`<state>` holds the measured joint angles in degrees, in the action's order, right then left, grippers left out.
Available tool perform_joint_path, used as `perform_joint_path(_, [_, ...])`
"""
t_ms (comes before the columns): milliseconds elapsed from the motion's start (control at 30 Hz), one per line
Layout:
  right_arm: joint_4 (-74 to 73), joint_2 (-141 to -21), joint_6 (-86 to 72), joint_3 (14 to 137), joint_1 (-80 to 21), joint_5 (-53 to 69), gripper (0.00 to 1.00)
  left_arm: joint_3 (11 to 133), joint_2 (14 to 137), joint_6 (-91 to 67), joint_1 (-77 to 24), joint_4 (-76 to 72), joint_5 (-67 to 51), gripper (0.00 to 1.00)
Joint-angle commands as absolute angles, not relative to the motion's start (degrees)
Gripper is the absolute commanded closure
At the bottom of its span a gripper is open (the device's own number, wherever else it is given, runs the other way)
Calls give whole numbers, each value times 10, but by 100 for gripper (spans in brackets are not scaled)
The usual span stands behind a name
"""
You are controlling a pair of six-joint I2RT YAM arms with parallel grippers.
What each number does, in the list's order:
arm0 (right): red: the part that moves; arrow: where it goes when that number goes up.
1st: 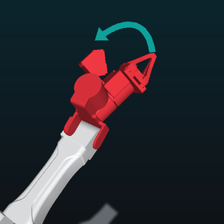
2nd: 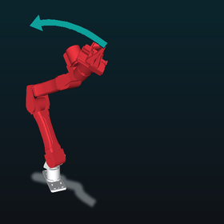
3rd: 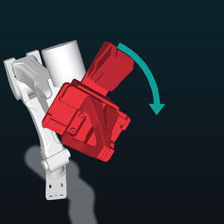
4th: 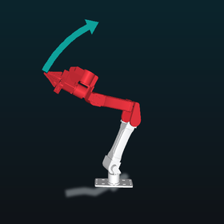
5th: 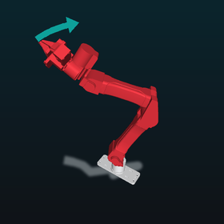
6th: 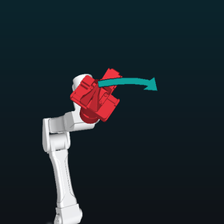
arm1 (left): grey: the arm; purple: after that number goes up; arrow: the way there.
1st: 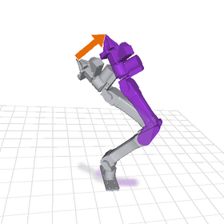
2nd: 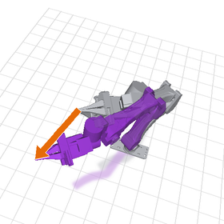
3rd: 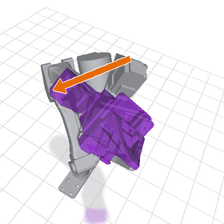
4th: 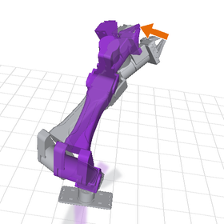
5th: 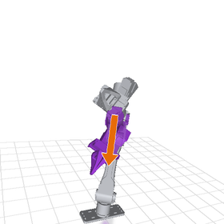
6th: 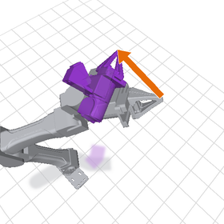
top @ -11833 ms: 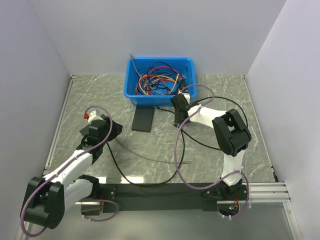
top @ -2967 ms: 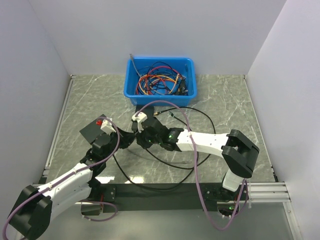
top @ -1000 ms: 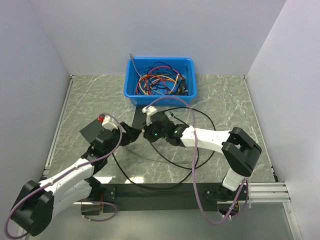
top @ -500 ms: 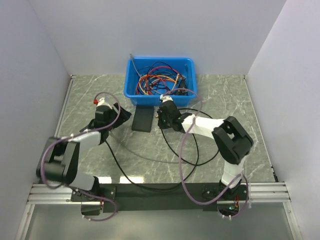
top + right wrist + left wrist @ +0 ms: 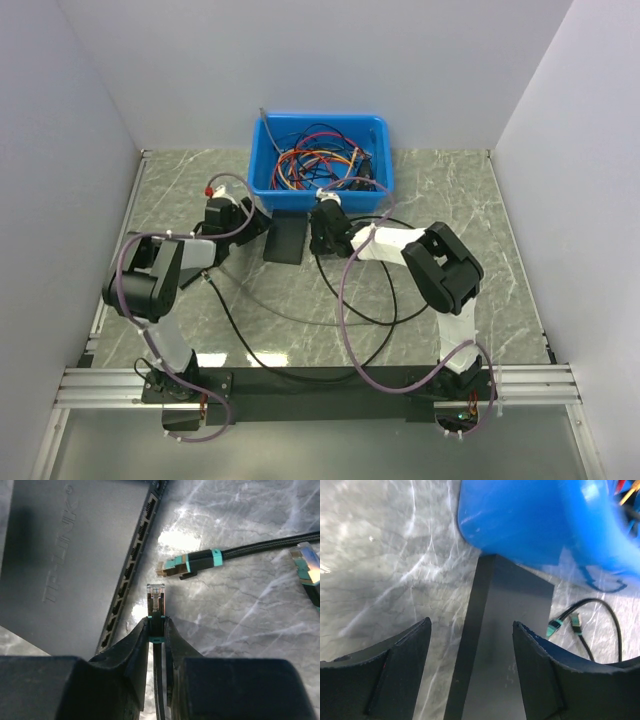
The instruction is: Insert the plug into the switch port
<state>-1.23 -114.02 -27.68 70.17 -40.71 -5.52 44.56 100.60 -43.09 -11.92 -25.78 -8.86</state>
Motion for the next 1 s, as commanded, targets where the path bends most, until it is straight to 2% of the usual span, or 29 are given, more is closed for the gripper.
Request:
perform_joint_path(0, [20,-1152,-301,711,-421,-56,100,457,1034,-428,-121,-314,-142,29])
perform_joint_path(233, [45,-1151,-309,710,-446,-38,100,432,1077,-445,-141,-404,-222,32])
perform_joint_path(400, [55,-1132,-316,690,-468,-42,100,410,1071,-443,-157,-417,-236,33])
perform_joint_path(733, [77,-1089,-343,630,-545,-36,100,290,934,-434,-186,-372,-204,34])
perform_joint_path(967, [78,-1036,-351,572,-583,-45,100,266,853,-402,-190,-293,-153,33])
